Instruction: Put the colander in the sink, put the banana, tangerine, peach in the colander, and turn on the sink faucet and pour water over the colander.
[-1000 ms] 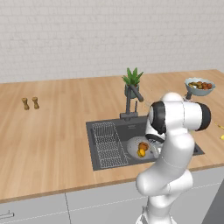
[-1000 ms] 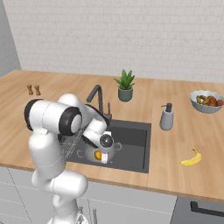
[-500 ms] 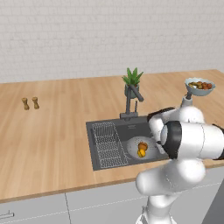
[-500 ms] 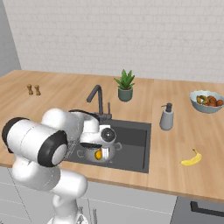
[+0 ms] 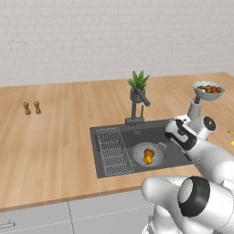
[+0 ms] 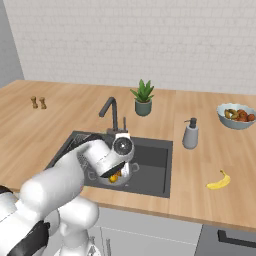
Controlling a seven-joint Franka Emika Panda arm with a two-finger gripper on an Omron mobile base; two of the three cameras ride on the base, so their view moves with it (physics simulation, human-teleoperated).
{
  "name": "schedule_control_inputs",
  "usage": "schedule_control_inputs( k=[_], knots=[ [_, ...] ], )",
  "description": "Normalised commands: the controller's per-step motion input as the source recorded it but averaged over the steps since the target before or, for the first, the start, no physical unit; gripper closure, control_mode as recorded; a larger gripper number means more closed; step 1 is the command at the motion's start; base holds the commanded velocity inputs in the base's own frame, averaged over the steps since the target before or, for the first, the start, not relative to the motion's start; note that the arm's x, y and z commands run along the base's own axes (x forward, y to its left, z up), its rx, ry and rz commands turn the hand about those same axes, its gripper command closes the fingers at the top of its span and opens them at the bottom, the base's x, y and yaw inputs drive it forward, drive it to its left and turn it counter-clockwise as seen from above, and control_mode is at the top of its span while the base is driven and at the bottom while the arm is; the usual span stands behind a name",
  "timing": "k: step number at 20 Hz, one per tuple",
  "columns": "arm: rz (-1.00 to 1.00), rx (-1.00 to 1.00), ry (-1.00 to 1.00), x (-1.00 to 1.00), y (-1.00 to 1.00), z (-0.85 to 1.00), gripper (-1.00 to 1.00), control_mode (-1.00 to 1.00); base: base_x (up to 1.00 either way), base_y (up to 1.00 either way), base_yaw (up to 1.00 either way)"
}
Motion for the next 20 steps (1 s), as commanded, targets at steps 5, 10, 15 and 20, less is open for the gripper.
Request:
schedule_control_inputs(
  k=[5,10,15,20],
  knots=[
    [0.00,-0.04,0.04,-0.14,-0.93,0.99,-1.00,-1.00,0.00,0.00,0.00],
    [0.00,-0.02,0.02,-0.34,-1.00,0.61,-1.00,-1.00,0.00,0.00,0.00],
    [0.02,-0.12,0.05,-0.57,-1.00,0.31,-1.00,-1.00,0.00,0.00,0.00],
    [-0.01,-0.28,0.26,-0.45,-0.88,0.00,-1.00,-1.00,0.00,0.00,0.00]
  ],
)
